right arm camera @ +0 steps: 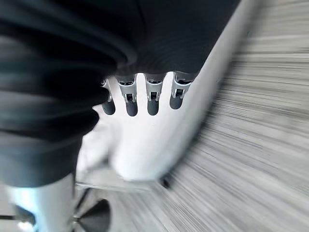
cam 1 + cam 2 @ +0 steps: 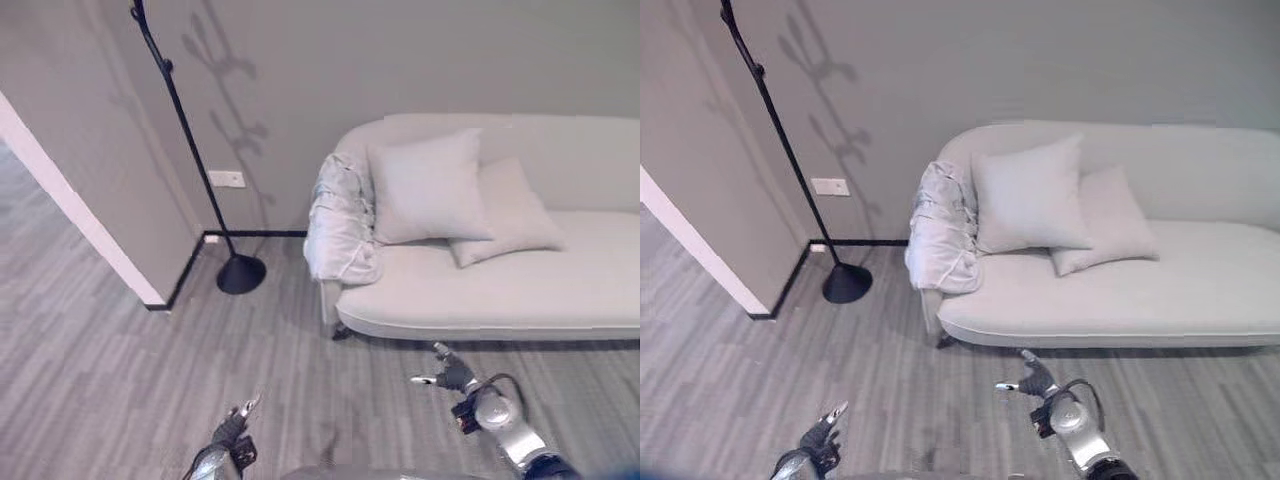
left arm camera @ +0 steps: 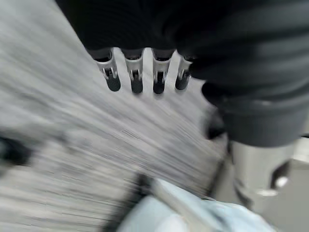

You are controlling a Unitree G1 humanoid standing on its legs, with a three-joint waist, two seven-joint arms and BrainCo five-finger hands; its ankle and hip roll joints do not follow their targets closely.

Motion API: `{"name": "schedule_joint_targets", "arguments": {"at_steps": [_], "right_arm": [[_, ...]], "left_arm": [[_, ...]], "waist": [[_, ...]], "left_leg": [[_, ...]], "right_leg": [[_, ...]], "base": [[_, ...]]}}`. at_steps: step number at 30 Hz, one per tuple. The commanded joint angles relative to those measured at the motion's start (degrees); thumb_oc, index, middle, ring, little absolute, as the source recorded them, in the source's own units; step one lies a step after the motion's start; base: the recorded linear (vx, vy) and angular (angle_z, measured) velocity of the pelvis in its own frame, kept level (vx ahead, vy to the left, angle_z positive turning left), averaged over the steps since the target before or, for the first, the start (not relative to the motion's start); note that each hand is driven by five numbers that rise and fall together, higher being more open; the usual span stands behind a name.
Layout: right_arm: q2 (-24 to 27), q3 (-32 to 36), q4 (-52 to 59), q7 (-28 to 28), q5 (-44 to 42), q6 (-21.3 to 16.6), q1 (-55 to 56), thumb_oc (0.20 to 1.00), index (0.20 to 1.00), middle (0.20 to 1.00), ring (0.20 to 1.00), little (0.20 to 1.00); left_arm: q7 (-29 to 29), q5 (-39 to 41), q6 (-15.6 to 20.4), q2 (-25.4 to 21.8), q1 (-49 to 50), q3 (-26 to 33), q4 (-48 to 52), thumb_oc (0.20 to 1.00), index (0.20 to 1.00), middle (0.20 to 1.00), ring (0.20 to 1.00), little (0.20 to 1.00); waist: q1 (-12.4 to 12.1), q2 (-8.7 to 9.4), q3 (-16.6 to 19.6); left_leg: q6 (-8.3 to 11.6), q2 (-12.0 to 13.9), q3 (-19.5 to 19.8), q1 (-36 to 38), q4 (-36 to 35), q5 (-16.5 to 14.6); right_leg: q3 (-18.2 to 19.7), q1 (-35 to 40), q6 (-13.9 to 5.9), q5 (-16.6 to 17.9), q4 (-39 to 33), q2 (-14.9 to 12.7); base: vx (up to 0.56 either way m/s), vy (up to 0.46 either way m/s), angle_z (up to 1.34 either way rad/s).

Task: Hang the clothes on the sofa on the clothes rack.

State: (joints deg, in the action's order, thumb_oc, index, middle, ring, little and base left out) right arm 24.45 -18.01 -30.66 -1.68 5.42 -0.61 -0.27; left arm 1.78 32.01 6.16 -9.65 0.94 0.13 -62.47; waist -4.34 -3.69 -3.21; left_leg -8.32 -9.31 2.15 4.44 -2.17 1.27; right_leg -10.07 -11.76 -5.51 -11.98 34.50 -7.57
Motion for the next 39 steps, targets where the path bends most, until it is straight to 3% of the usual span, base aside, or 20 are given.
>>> {"name": "schedule_joint_targets", "arguments": {"at_steps": [1, 5, 7, 10, 13, 14, 15, 17, 18, 23, 27, 31, 34, 39], "right_arm": [[2.18, 3.71, 2.57, -4.63, 6.12, -1.8, -1.94, 1.0, 1.0, 1.0, 1.0, 1.0], [3.11, 3.29, 4.56, -6.31, 12.48, -0.97, -1.28, 1.0, 1.0, 1.0, 1.0, 1.0], [3.04, 2.84, 2.96, -9.26, 17.58, -0.13, -0.93, 1.0, 1.0, 1.0, 1.0, 1.0], [2.44, 1.37, 1.31, -11.07, 19.4, -0.71, -1.82, 1.0, 1.0, 1.0, 1.0, 1.0], [1.18, -0.27, -2.83, -15.21, 18.02, -1.28, -5.21, 1.0, 1.0, 1.0, 1.0, 1.0], [1.03, 0.12, -4.13, -16.78, 17.13, -0.91, -6.58, 1.0, 1.0, 1.0, 1.0, 1.0], [1.48, 0.84, -5.17, -18.44, 16.86, -1.03, -7.22, 1.0, 1.0, 1.0, 1.0, 1.0], [0.68, 1.29, -7.34, -21.63, 14.52, -1.08, -8.35, 1.0, 1.0, 1.0, 1.0, 1.0], [-0.51, 1.99, -9.31, -22.38, 11.97, -1.57, -8.98, 1.0, 1.0, 1.0, 1.0, 1.0], [-2.67, 4.02, -14.57, -25.17, 5.35, -2.74, -12.16, 1.0, 1.0, 1.0, 1.0, 1.0], [-4.41, 2.48, -23.5, -28.72, 3.05, -2.59, -21.47, 1.0, 1.0, 1.0, 1.0, 1.0], [-3.26, 1.4, -30.14, -32.13, 2.78, -2.26, -28.91, 1.0, 1.0, 1.0, 1.0, 1.0], [-0.7, 3.98, -37.76, -39.73, 0.82, -0.61, -35.78, 1.0, 1.0, 1.0, 1.0, 1.0], [2.64, 10.48, -35.31, -46.62, -1.93, -0.62, -33.34, 1.0, 1.0, 1.0, 1.0, 1.0]], "left_arm": [[0.86, -4.36, 0.73, -1.87, 0.71, -0.38, -3.38, 1.0, 1.0, 1.0, 1.0, 1.0], [1.2, -7.46, 0.82, -0.98, -0.6, -2.48, -4.19, 1.0, 1.0, 1.0, 1.0, 1.0], [1.31, -8.89, 1.06, -0.24, -0.42, -4.04, -3.23, 1.0, 1.0, 1.0, 1.0, 1.0], [1.38, -10.05, 1.6, 1.33, 0.89, -7.25, -2.55, 1.0, 1.0, 1.0, 1.0, 1.0], [2.06, -10.93, 1.95, 2.55, 0.67, -11.39, -4.2, 1.0, 1.0, 1.0, 1.0, 1.0], [2.92, -11.59, 1.98, 3.28, -0.67, -12.72, -5.5, 1.0, 1.0, 1.0, 1.0, 1.0], [3.33, -12.78, 1.95, 4.06, -1.94, -13.97, -6.13, 1.0, 1.0, 1.0, 1.0, 1.0], [3.86, -14.49, 1.86, 3.73, -2.04, -15.14, -5.94, 1.0, 1.0, 1.0, 1.0, 1.0], [3.92, -16.53, 1.8, 3.77, -1.42, -15.72, -6.88, 1.0, 1.0, 1.0, 1.0, 1.0], [5.05, -18.78, 1.94, 1.94, 0.22, -14.56, -8.91, 1.0, 1.0, 1.0, 1.0, 1.0], [6.6, -18.58, 2.95, 0.8, -0.99, -15.98, -7.66, 1.0, 1.0, 1.0, 1.0, 1.0], [7.64, -17.45, 4.27, 0.1, -1.78, -19.24, -3.56, 1.0, 1.0, 1.0, 1.0, 1.0], [9.0, -16.69, 5.13, -1.02, -2.93, -23.22, 0.15, 1.0, 1.0, 1.0, 1.0, 1.0], [11.75, -19.91, 4.4, -1.19, -3.13, -22.76, -3.56, 1.0, 1.0, 1.0, 1.0, 1.0]], "waist": [[0.92, 4.45, -3.91], [1.58, 4.84, -4.52], [1.86, 5.35, -4.02], [1.7, 5.42, -2.77], [0.84, 4.91, -2.88], [1.13, 4.95, -3.91], [2.46, 5.18, -4.08], [3.01, 4.94, -4.18], [2.84, 4.18, -3.96], [2.05, 2.16, -2.61], [-0.08, 0.63, -5.36], [-1.73, -0.73, -7.78], [-3.34, -2.22, -9.45], [-2.66, -2.52, -9.37]], "left_leg": [[5.07, 5.12, 1.64, 0.82, -1.33, 0.4], [5.49, 5.51, 4.6, 3.61, -1.66, -1.62], [5.6, 5.11, 6.9, 4.26, -1.31, -2.86], [6.67, 6.22, 8.3, 4.34, -2.06, -2.3], [8.76, 8.12, 10.2, 2.42, -2.83, -1.67], [10.04, 9.65, 8.57, 0.41, -2.83, -1.19], [11.09, 12.11, 1.29, -2.05, -2.83, -0.73], [12.01, 16.03, -9.26, -3.19, -2.46, 0.2], [12.37, 16.63, -10.5, -3.57, -2.3, 0.58], [12.55, 16.07, -11.54, -3.75, -2.83, 0.8], [12.35, 15.15, -11.4, -6.46, -2.72, 1.49], [12.19, 14.64, -11.01, -11.42, -0.5, 1.81], [12.23, 14.32, -9.97, -15.71, 1.51, 1.97], [12.5, 14.32, -8.01, -16.63, 1.13, 2.34]], "right_leg": [[5.83, 6.78, -2.25, 18.59, -29.04, -0.64], [9.43, 5.51, -3.37, 21.53, -32.34, -0.58], [10.1, 7.59, -3.02, 20.52, -33.9, -0.64], [8.04, 8.94, -2.64, 20.65, -34.77, -0.64], [3.68, 10.69, -2.23, 19.13, -35.94, -0.26], [0.98, 11.05, -2.42, 18.45, -36.3, -1.38], [-2.72, 10.79, -3.16, 17.94, -36.06, -3.71], [-5.65, 11.5, -3.87, 17.53, -36.54, -5.16], [-6.15, 12.03, -3.95, 17.49, -37.24, -4.86], [-7.27, 13.24, -4.14, 18.66, -39.49, -5.83], [-6.55, 9.65, -4.46, 19.95, -39.5, -7.13], [-5.97, 5.72, -4.51, 21.18, -39.5, -7.95], [-6.07, 3.35, -4.57, 21.79, -39.49, -8.41], [-7.04, 3.07, -4.34, 20.84, -38.45, -8.4]], "base": [[0.28, -0.173, 1.1], [0.23, -0.117, 0.72], [0.18, -0.111, 0.65], [0.17, -0.135, 1.25], [0.07, -0.093, 0.3], [-0.12, 0.046, 0.66], [-0.13, 0.089, 1.16], [-0.03, 0.076, 1.45], [0.08, 0.018, 1.22], [0.12, 0.047, 0.3], [-0.08, 0.066, -0.1], [-0.11, 0.034, 0.1], [-0.08, 0.017, 0.12], [0.03, -0.061, 0.14]]}}
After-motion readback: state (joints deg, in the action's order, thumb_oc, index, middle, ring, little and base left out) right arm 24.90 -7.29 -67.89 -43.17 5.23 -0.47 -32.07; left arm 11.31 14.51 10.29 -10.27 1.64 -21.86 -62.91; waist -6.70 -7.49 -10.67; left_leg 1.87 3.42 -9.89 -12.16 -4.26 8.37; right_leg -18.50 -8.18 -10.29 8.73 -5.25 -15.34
